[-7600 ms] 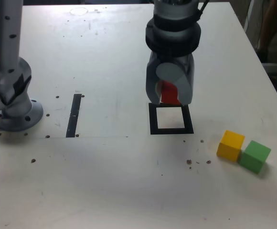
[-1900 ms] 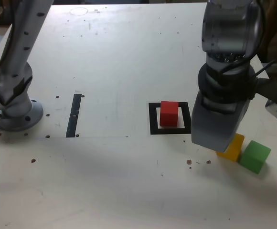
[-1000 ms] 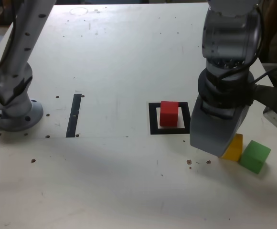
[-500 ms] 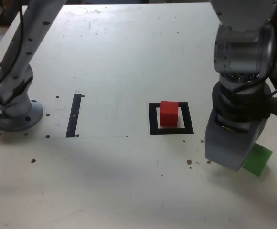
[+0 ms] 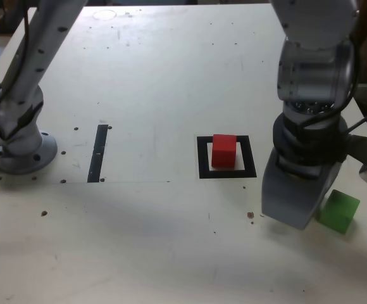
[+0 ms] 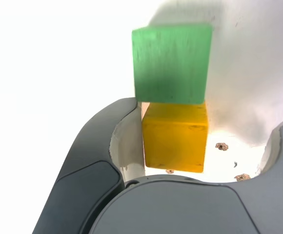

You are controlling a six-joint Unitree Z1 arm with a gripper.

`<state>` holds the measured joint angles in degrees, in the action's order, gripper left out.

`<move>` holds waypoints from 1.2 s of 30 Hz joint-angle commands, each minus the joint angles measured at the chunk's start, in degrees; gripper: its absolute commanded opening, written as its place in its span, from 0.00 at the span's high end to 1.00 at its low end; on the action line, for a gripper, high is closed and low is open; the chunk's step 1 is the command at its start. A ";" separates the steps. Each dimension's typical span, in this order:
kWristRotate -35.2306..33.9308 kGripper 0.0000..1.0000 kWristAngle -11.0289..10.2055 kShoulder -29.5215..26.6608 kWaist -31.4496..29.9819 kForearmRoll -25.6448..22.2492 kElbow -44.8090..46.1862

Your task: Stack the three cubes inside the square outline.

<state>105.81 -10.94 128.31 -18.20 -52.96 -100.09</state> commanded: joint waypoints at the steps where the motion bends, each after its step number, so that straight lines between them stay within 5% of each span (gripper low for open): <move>1: 0.10 0.06 0.97 -1.16 0.17 1.54 0.78; 22: 0.14 0.25 4.15 -1.82 0.27 4.17 2.60; 36: -0.24 0.49 9.13 -2.06 0.27 4.94 3.13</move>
<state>105.70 -2.11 126.71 -17.97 -48.40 -97.14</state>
